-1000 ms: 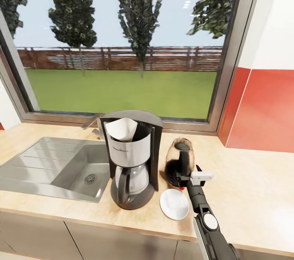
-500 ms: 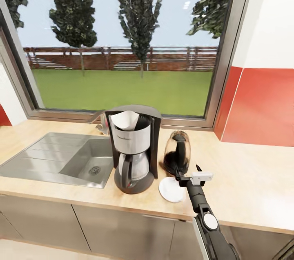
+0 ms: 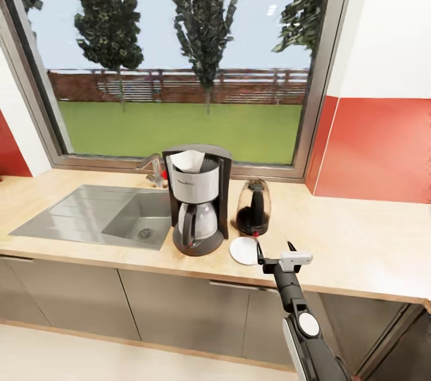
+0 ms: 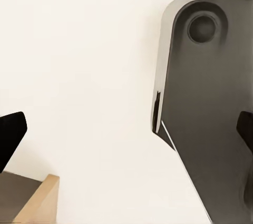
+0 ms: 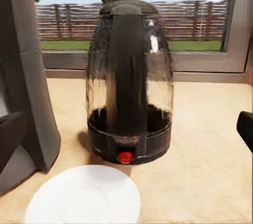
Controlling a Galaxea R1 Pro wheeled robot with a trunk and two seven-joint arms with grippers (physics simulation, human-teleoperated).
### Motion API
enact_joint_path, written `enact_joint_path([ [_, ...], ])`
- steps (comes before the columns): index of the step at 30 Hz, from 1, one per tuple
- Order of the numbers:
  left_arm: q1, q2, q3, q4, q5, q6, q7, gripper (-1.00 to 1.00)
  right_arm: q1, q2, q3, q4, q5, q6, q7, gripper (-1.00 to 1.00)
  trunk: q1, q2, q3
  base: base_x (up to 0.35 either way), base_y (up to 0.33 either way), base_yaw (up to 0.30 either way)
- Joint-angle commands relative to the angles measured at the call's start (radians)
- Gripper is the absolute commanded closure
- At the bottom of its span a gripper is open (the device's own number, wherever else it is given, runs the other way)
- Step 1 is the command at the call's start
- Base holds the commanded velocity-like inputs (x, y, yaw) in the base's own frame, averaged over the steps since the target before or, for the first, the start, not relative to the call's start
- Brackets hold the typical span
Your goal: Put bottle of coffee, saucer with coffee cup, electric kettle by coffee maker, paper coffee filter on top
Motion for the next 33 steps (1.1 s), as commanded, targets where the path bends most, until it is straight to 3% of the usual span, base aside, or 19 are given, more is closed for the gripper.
enact_joint_path([
  [1,-0.001,0.000,-0.008,0.002,0.008,-0.005,0.002,-1.00,-0.001,0.002,-0.004,0.000,0.007,-0.003,0.005,-1.00,0.000,-0.002,-0.002,-0.189,-0.174,0.000],
  [29,-0.002,0.000,-0.004,-0.003,0.013,-0.011,0.002,-1.00,-0.001,0.002,-0.003,0.006,0.007,-0.003,0.005,-1.00,0.000,-0.002,-0.002,-0.166,-0.212,0.000],
  [33,-0.004,0.000,-0.005,-0.007,0.013,-0.013,0.002,-1.00,-0.001,0.002,0.012,0.094,0.007,-0.003,0.005,-1.00,0.000,-0.002,-0.002,-0.135,-0.024,0.000],
])
